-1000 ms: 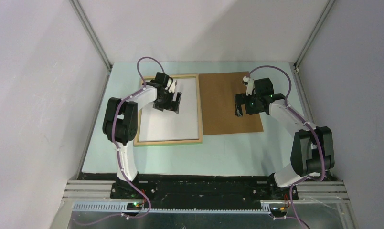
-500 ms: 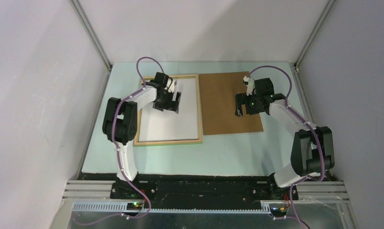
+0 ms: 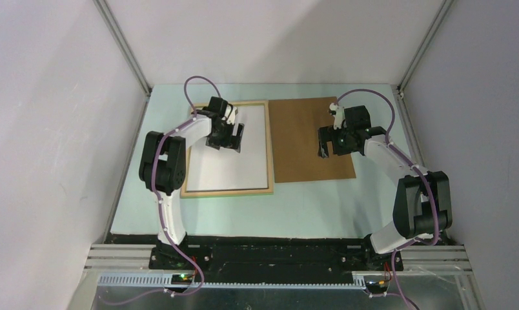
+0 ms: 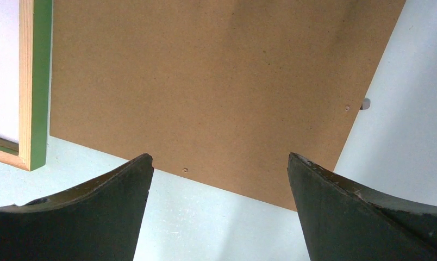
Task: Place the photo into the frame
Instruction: Place the photo in the photo frame.
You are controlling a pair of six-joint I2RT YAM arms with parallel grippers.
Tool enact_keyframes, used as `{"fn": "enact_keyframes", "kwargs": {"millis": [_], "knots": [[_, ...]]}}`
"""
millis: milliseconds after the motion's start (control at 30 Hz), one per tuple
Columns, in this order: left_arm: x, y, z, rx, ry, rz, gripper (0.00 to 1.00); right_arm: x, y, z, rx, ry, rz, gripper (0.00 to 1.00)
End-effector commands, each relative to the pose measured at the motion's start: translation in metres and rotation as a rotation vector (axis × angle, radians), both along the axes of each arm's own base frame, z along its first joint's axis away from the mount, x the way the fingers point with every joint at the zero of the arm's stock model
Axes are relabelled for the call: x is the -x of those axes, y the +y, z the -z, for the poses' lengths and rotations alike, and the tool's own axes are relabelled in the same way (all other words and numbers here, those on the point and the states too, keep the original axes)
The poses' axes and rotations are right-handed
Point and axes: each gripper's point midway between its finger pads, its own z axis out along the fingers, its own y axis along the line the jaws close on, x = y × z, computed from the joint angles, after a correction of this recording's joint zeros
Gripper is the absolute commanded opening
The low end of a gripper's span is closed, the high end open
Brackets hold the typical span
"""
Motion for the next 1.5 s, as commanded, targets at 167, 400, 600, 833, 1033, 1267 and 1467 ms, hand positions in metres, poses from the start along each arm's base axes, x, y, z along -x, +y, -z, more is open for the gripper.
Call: {"fn": "enact_keyframes", "kwargs": {"millis": [167, 400, 600, 833, 1033, 1267, 1467], "knots": [[-0.008, 0.009, -0.006, -0.005, -0.013, -0.032, 0.93, -0.007, 0.000, -0.013, -0.019, -0.052, 0.002, 0.97], [-0.006, -0.001, -0.017, 0.049, -0.020, -0.029, 0.94, -0.012, -0.007, -0.012, -0.024, -0.055, 0.032, 0.97], [-0.010, -0.009, -0.039, 0.094, -0.056, -0.011, 0.99, -0.022, -0.021, -0.006, -0.038, -0.046, 0.084, 0.98], [-0.008, -0.028, -0.078, 0.167, -0.124, 0.027, 1.00, -0.045, -0.045, -0.004, -0.083, -0.024, 0.162, 0.98], [0.004, -0.080, -0.113, 0.265, -0.161, 0.121, 1.00, -0.059, -0.061, 0.015, -0.133, 0.044, 0.232, 0.98], [0.006, -0.164, -0.132, 0.424, -0.135, 0.242, 1.00, -0.068, -0.074, 0.029, -0.169, 0.084, 0.290, 0.98], [0.004, -0.226, -0.111, 0.469, -0.089, 0.284, 1.00, -0.068, -0.084, 0.037, -0.179, 0.105, 0.328, 0.98]]}}
